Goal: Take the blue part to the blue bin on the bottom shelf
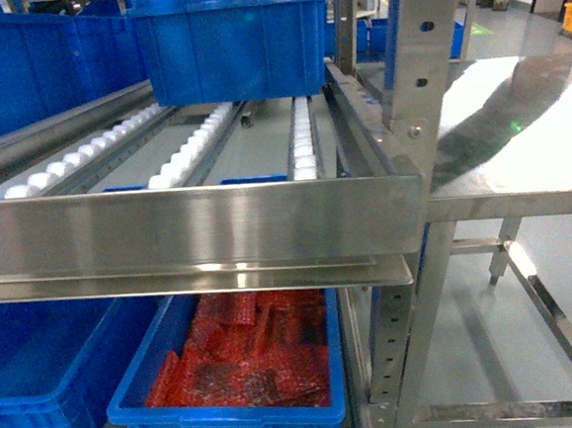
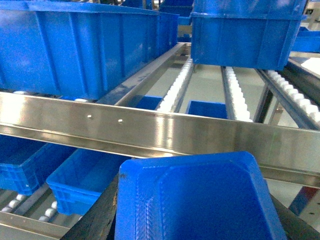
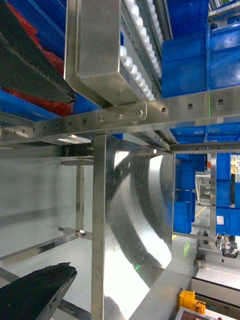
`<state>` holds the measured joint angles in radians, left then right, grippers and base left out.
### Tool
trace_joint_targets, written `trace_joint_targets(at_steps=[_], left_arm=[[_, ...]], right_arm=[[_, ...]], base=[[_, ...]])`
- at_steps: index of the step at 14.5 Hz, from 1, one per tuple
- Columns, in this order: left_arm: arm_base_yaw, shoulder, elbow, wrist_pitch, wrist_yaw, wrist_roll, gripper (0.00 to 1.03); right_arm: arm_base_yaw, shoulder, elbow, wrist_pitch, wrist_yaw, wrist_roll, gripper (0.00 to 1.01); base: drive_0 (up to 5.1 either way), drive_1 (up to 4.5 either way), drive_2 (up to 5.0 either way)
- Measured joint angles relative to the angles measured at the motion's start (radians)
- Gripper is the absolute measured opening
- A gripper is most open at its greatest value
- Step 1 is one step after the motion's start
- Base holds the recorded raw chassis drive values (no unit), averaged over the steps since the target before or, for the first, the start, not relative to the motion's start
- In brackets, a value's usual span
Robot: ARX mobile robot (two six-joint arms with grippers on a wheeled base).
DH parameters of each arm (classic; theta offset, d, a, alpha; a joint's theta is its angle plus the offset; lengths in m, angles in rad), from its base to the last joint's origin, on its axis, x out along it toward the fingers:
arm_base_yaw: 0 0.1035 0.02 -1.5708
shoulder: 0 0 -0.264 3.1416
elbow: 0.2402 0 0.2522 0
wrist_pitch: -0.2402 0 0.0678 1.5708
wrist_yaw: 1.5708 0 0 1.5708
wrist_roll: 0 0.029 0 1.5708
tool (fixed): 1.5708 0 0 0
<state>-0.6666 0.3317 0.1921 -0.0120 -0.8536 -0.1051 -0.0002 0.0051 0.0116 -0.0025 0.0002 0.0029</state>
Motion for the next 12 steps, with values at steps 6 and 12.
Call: trace_joint_targets(at_steps=[6, 12], left_arm=[[0.000, -0.001, 0.000, 0.002, 0.000, 0.000, 0.44], [0.000, 0.000, 0.000, 0.000, 0.000, 0.000, 0.44]], right_arm=[[0.000, 0.000, 0.000, -0.002, 0.000, 0.000, 0.98], [0.000, 0.000, 0.000, -0.002, 0.000, 0.000, 0.98]], base=[[-5.2, 2.28, 2.3], [-5.0, 2.47, 2.5]])
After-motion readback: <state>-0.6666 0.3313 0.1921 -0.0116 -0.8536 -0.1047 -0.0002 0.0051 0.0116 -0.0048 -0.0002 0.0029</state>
